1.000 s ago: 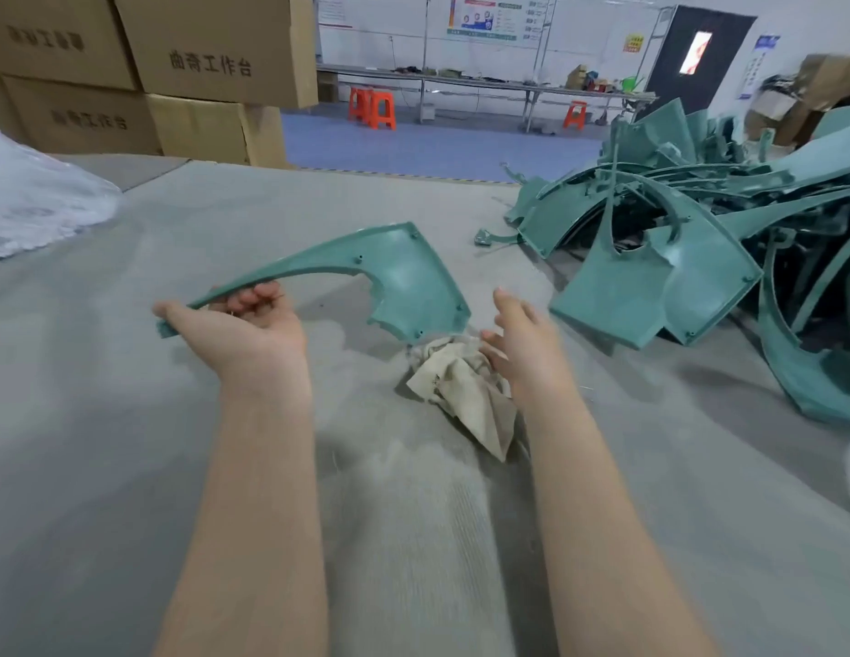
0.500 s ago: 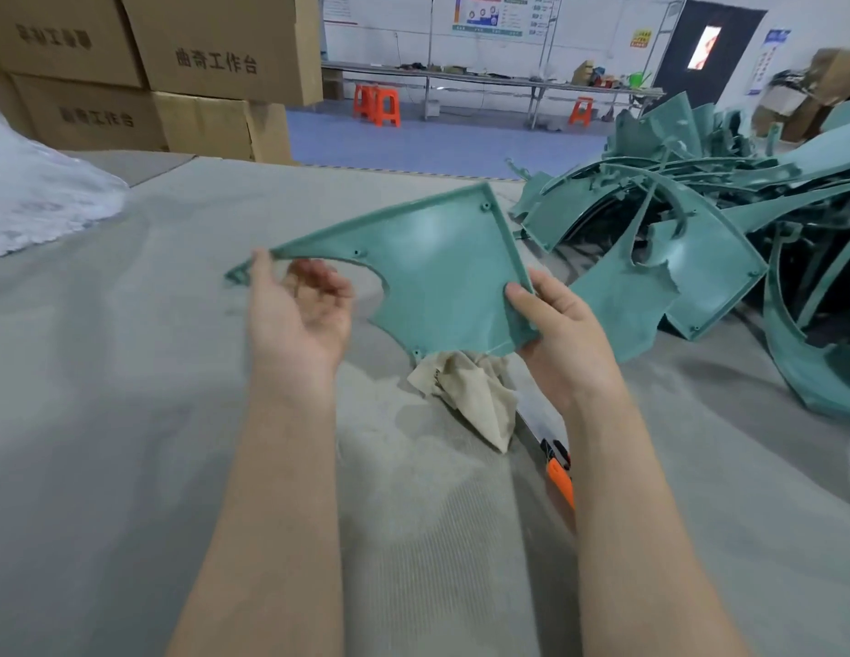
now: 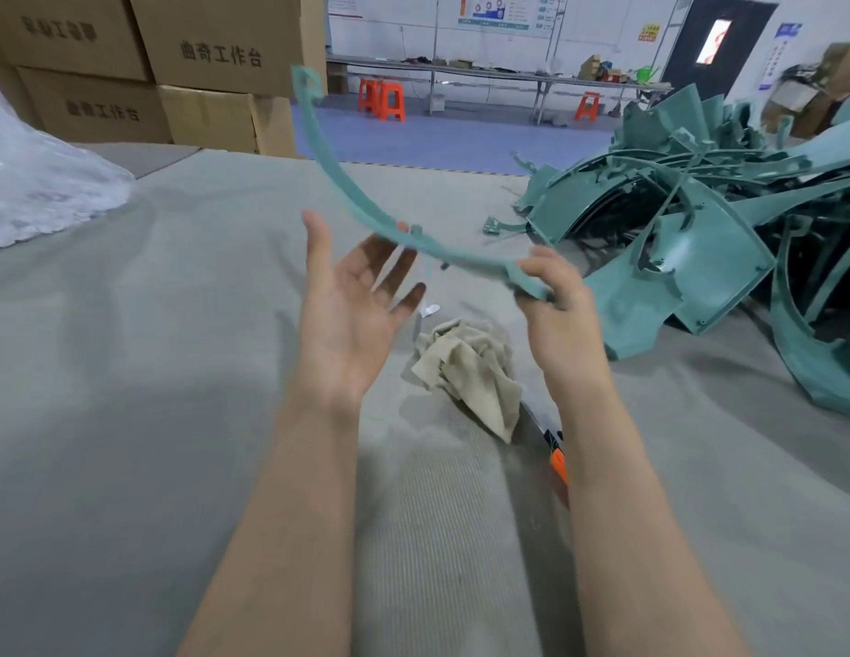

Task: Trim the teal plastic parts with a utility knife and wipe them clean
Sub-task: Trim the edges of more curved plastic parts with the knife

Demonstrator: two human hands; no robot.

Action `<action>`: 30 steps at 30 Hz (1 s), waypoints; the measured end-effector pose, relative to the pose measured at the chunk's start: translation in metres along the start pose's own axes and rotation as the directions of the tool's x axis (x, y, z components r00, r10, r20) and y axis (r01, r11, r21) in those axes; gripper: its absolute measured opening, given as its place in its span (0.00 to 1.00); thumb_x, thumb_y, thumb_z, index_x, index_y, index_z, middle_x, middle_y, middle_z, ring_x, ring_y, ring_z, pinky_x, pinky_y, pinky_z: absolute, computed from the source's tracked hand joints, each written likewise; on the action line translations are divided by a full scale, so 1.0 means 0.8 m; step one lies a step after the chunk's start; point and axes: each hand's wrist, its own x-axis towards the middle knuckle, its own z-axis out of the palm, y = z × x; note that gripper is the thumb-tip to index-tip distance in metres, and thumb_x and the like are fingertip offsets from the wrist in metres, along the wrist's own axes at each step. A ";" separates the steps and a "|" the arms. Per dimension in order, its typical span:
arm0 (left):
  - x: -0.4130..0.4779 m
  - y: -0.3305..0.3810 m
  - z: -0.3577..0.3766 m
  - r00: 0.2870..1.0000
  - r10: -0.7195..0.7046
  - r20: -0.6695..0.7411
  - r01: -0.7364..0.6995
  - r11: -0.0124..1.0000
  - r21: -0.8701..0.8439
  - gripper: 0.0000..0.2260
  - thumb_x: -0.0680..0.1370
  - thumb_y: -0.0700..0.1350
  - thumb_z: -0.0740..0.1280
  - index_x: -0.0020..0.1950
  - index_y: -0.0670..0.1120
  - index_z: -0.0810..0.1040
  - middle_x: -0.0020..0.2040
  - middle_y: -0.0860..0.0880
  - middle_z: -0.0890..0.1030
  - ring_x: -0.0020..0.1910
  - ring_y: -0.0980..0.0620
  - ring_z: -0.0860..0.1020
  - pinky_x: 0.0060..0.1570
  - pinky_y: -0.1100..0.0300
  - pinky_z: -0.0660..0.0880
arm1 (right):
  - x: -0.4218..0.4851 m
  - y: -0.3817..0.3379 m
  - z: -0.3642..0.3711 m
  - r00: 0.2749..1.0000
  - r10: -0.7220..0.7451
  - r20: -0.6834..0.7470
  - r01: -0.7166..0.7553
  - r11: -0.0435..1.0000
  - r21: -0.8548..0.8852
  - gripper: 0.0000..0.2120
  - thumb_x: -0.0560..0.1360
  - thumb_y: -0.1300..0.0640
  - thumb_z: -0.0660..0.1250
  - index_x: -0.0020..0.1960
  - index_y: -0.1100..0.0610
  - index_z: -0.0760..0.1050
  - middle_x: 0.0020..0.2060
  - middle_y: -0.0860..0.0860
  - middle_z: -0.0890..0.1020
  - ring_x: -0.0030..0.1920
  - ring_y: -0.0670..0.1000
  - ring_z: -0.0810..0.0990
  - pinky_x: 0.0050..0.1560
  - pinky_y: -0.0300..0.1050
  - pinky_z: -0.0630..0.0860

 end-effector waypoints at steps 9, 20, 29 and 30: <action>0.008 -0.010 -0.006 0.982 0.063 -0.178 -0.038 0.990 0.139 0.10 0.84 0.45 0.55 0.56 0.44 0.74 0.47 0.47 0.85 0.47 0.51 0.83 0.40 0.58 0.80 | 0.004 0.014 -0.013 0.983 0.099 -0.152 -0.101 0.995 -0.003 0.28 0.77 0.74 0.53 0.71 0.52 0.67 0.66 0.53 0.73 0.57 0.46 0.75 0.62 0.44 0.74; -0.001 -0.010 -0.010 0.989 -0.146 -0.025 0.147 0.987 0.069 0.15 0.82 0.52 0.57 0.58 0.44 0.77 0.29 0.48 0.77 0.32 0.51 0.81 0.33 0.61 0.78 | -0.018 -0.017 -0.019 0.737 0.331 0.590 -0.540 0.813 0.219 0.10 0.74 0.54 0.66 0.45 0.59 0.83 0.37 0.54 0.86 0.34 0.49 0.84 0.35 0.39 0.81; -0.003 -0.020 -0.009 0.960 -0.206 0.190 0.222 0.972 -0.071 0.35 0.71 0.71 0.57 0.61 0.44 0.76 0.57 0.44 0.81 0.57 0.45 0.80 0.54 0.51 0.78 | -0.006 -0.013 0.021 0.937 0.338 -0.084 -0.276 0.869 0.411 0.04 0.81 0.60 0.62 0.50 0.58 0.75 0.41 0.50 0.82 0.40 0.48 0.80 0.39 0.40 0.79; -0.003 -0.022 -0.006 0.952 -0.197 0.234 0.207 0.978 -0.019 0.34 0.72 0.69 0.57 0.64 0.44 0.75 0.62 0.44 0.79 0.61 0.44 0.78 0.57 0.49 0.77 | -0.007 -0.013 0.021 0.943 0.320 -0.093 -0.271 0.899 0.345 0.03 0.81 0.60 0.62 0.50 0.57 0.74 0.41 0.51 0.81 0.39 0.47 0.79 0.36 0.38 0.77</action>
